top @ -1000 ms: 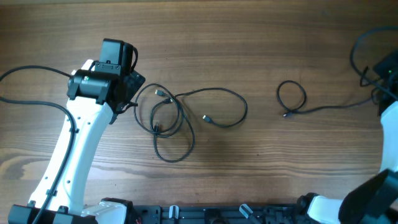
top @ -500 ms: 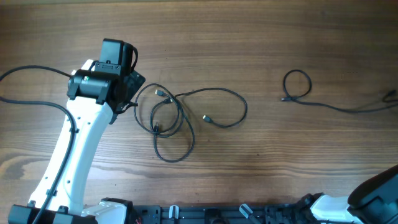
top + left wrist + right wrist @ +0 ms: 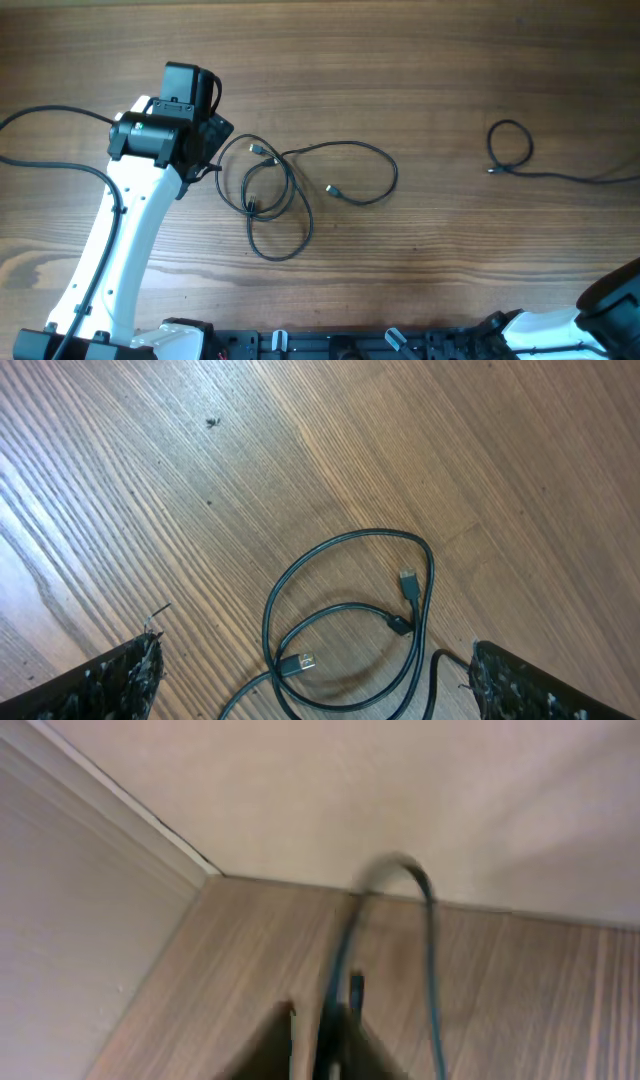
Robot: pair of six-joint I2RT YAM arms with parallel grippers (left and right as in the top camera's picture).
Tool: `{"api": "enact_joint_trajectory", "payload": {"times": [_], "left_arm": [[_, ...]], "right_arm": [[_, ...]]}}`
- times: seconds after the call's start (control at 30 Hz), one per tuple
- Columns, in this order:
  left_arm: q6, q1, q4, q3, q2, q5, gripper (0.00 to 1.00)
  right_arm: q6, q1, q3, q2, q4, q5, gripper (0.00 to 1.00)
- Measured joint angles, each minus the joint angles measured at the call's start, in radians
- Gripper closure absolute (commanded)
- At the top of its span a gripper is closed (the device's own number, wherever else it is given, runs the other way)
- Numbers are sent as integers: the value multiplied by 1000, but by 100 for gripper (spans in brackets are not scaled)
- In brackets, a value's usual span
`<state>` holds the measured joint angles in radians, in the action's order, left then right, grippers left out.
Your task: Untangle cables
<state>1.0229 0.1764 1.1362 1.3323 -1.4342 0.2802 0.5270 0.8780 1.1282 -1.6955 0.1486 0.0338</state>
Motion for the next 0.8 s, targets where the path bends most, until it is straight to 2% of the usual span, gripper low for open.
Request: {"api": "enact_joint_trajectory", "payload": {"times": [0.1,0.2,0.27,0.3,0.47,0.7,0.8], "left_arm": [[0,0,1,0,0,0,0],[0,0,0,0,0,0,0],[0,0,0,0,0,0,0],[0,0,1,0,0,0,0],[0,0,0,0,0,0,0],[0,0,0,0,0,0,0],[0,0,0,0,0,0,0]], "right_arm": [[-2,0,0,-25,60,4,54],[1,0,0,-71,61,4,40],[2,0,0,-86,38,8,11],[-2,0,0,-86,39,23,3],[0,0,0,-86,23,150,0],[10,1,0,-86,17,639,0],[46,0,2,-86,-41,821,0]]}}
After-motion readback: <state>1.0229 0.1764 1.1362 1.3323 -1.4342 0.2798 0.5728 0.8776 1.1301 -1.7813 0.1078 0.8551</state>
